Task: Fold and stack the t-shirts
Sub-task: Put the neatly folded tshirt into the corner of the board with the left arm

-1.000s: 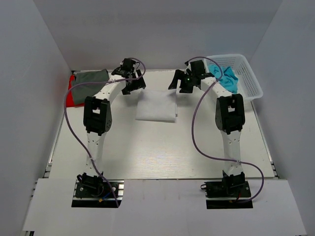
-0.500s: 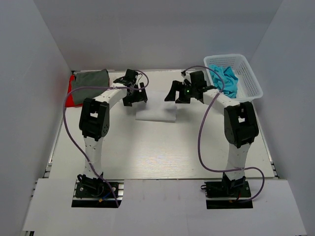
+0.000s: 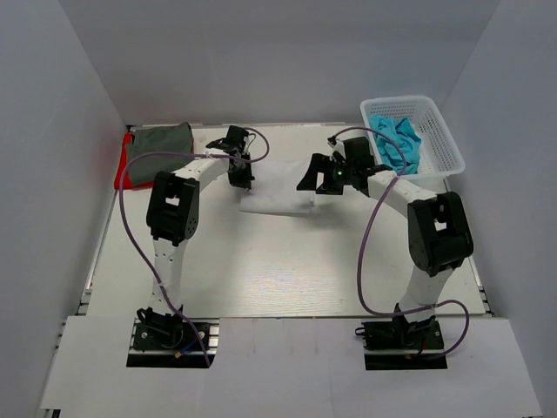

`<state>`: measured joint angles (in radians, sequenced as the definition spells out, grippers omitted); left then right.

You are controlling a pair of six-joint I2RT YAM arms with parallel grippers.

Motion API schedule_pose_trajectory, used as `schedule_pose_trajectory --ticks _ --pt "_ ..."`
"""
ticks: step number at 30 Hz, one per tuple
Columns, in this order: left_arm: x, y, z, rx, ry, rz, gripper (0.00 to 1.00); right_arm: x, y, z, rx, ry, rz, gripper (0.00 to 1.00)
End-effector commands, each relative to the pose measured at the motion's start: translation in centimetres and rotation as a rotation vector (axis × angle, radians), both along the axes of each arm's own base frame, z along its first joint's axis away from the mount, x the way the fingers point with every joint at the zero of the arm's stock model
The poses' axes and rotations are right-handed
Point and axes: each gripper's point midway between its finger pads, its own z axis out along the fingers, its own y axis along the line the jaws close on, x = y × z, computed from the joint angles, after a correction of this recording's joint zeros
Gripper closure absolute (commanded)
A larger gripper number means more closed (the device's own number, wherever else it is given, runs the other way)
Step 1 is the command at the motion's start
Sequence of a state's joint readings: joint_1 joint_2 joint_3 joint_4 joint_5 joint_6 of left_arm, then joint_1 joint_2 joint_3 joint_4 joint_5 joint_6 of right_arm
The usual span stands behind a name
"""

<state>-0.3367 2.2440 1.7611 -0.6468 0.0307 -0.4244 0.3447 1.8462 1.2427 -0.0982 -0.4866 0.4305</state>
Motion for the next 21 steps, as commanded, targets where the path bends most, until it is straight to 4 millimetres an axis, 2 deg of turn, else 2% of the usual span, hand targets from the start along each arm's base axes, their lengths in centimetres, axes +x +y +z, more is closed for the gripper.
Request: schedule_pose_trajectory --ticks 1,2,3,4,5,6,8,10,14,15,19,20,21 --pt "-1.7 -0.1 -2.3 0.067 0.071 -0.068 1.00 0.7 -0.7 3.4 0.015 -0.131 -0.026 0.10" --pt "-1.5 0.3 -2.3 0.091 0.063 -0.068 1.00 0.7 -1.0 4.3 0.012 -0.156 -0.037 0.10" --pt "-1.0 0.6 -1.4 0.104 0.035 -0.057 1.00 0.4 -1.5 3.6 -0.005 -0.150 -0.046 0.10" --pt "-0.9 1.2 -1.0 0.138 0.024 -0.055 1.00 0.2 -1.6 4.0 -0.009 -0.163 -0.052 0.10" --pt "0.0 2.3 0.6 0.195 -0.030 -0.030 1.00 0.1 -1.9 4.4 -0.015 -0.180 -0.054 0.10" --pt "0.1 3.0 1.2 0.226 -0.043 -0.013 1.00 -0.5 -2.1 3.9 -0.025 -0.172 -0.055 0.10" --pt "1.0 5.0 3.5 0.298 -0.095 0.010 1.00 -0.5 -3.0 4.3 -0.050 -0.200 -0.091 0.10" --pt "2.0 7.2 6.9 0.377 -0.183 0.051 1.00 -1.0 -4.0 4.6 -0.072 -0.230 -0.130 0.10" --pt "3.8 8.2 12.3 0.428 -0.325 0.059 1.00 -1.5 -5.4 4.9 -0.130 -0.275 -0.156 0.10" --pt "4.0 8.8 12.9 0.443 -0.331 0.063 1.00 -1.5 -5.7 5.6 -0.138 -0.294 -0.163 0.10" --pt "5.6 10.4 16.4 0.482 -0.404 0.086 1.00 -1.8 -6.3 5.9 -0.161 -0.305 -0.184 0.10" --pt "5.9 11.2 16.3 0.506 -0.396 0.086 1.00 -1.9 -6.2 6.0 -0.155 -0.306 -0.173 0.10" --pt "6.2 11.2 16.2 0.514 -0.396 0.075 1.00 -2.0 -6.2 6.2 -0.153 -0.312 -0.170 0.10"
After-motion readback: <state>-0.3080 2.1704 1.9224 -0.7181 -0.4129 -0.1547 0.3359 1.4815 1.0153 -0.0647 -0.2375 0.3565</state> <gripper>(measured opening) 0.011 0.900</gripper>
